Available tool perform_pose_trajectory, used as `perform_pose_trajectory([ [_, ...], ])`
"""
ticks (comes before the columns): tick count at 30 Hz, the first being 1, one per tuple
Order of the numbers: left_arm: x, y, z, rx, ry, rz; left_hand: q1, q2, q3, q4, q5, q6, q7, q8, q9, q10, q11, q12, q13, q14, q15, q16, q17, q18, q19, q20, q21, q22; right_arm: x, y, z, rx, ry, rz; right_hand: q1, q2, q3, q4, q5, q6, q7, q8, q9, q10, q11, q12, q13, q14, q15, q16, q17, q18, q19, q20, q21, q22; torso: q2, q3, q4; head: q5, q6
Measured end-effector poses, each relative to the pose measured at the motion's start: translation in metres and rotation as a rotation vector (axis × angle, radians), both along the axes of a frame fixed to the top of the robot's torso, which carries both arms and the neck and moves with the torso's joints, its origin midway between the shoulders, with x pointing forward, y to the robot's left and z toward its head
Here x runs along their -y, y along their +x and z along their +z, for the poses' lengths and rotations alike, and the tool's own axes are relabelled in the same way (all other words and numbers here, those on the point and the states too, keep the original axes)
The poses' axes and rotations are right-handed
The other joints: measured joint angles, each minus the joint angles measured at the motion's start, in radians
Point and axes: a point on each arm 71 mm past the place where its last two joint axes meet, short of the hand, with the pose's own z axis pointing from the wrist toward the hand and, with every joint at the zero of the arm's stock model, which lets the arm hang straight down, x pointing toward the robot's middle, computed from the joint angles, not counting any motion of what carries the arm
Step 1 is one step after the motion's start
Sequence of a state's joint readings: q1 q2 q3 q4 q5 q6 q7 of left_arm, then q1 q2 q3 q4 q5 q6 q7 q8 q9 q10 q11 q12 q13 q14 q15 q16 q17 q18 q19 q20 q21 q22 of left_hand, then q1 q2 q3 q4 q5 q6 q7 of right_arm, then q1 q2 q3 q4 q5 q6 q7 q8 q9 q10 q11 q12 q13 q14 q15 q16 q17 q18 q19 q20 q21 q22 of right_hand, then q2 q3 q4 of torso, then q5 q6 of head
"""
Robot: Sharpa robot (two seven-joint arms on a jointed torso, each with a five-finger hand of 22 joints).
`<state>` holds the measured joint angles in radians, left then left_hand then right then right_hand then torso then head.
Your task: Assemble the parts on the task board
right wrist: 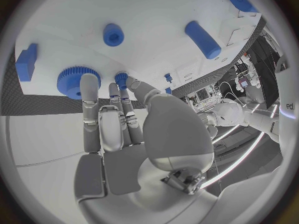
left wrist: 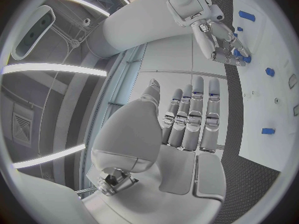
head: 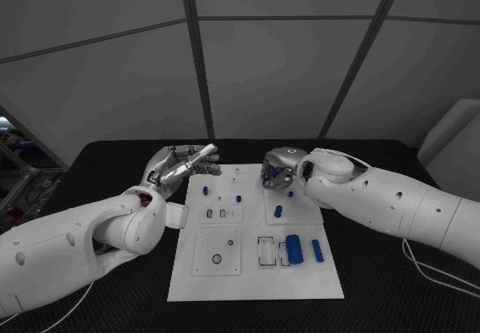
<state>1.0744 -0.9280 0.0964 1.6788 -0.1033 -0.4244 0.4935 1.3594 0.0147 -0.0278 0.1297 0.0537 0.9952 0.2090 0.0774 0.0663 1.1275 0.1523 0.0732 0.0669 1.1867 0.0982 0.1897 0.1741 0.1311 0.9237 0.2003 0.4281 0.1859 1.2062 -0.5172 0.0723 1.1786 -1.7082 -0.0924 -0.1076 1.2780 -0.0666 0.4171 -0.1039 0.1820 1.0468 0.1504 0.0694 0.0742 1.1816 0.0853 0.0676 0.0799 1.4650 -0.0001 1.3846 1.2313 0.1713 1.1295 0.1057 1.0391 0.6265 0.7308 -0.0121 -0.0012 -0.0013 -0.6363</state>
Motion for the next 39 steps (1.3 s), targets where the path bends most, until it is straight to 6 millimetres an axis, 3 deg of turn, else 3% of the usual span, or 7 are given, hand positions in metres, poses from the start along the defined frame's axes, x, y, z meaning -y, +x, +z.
perform_pose_trajectory([
  [21,0.000,0.001,0.000,-0.003,0.002,0.001,-0.004,0.004,0.000,0.000,0.000,-0.004,0.004,-0.005,0.000,0.000,0.000,0.000,0.000,0.000,0.000,0.000,0.002,0.000,-0.004,0.004,0.000,0.000,0.000,0.001,-0.001,-0.020,-0.010,-0.004,0.026,0.004,0.041,-0.013,-0.002,0.026,0.001,0.004,0.003,0.037,-0.005,-0.002,0.006,0.000,0.000,0.003,0.001,0.000,-0.011,-0.004,0.017,0.013,0.001,-0.0003,0.0004,0.002,-0.007],
  [26,-0.001,0.001,0.000,-0.003,0.002,0.002,-0.004,0.004,0.000,0.000,0.000,-0.004,0.004,-0.005,0.000,0.000,0.000,0.000,0.000,0.000,0.000,0.000,0.002,0.000,-0.004,0.004,0.000,0.000,0.000,0.000,0.000,-0.012,-0.004,-0.006,0.040,0.008,0.053,-0.016,-0.007,0.035,-0.001,0.004,0.004,0.044,-0.004,-0.004,0.007,0.000,0.000,0.004,0.002,0.000,-0.011,-0.004,0.029,0.027,0.001,-0.0003,0.0009,0.003,-0.004],
  [30,-0.002,0.001,0.000,-0.003,0.005,0.005,-0.004,0.004,0.000,0.000,0.000,-0.004,0.004,-0.005,0.000,0.000,0.000,0.000,0.000,0.000,0.000,0.000,0.002,0.000,-0.004,0.004,0.000,0.000,0.004,-0.002,0.001,0.010,0.011,-0.013,0.040,0.008,0.061,-0.016,-0.009,0.044,-0.002,0.007,0.006,0.055,-0.009,-0.004,0.010,0.000,0.000,0.007,0.001,0.000,0.021,-0.006,0.077,0.100,0.001,-0.0006,0.0009,0.004,0.000],
  [33,-0.004,0.002,0.001,-0.002,0.007,0.009,-0.004,0.004,0.000,0.000,0.000,-0.004,0.004,-0.005,0.000,0.000,0.000,0.000,0.000,0.000,0.000,0.000,0.002,0.000,-0.004,0.004,0.000,0.000,0.007,-0.003,0.005,0.038,0.031,-0.022,0.039,0.008,0.064,-0.019,-0.009,0.053,-0.004,0.011,0.008,0.057,-0.010,-0.004,0.011,0.000,0.000,0.007,0.000,-0.017,0.027,-0.006,0.090,0.118,0.001,-0.0012,0.0007,0.003,0.001],
  [39,-0.005,0.003,0.002,-0.001,0.009,0.013,-0.004,0.004,0.000,0.000,0.000,-0.004,0.004,-0.005,0.000,0.000,0.000,-0.005,0.000,0.000,0.000,0.000,0.002,0.000,-0.004,0.004,0.000,-0.001,0.004,-0.003,0.012,0.104,0.092,-0.033,0.039,0.008,0.064,-0.019,-0.009,0.055,-0.002,0.011,0.009,0.062,-0.009,-0.004,0.011,0.000,0.000,0.007,0.001,-0.016,0.027,-0.006,0.094,0.124,0.002,-0.0007,-0.0001,0.005,0.004],
])
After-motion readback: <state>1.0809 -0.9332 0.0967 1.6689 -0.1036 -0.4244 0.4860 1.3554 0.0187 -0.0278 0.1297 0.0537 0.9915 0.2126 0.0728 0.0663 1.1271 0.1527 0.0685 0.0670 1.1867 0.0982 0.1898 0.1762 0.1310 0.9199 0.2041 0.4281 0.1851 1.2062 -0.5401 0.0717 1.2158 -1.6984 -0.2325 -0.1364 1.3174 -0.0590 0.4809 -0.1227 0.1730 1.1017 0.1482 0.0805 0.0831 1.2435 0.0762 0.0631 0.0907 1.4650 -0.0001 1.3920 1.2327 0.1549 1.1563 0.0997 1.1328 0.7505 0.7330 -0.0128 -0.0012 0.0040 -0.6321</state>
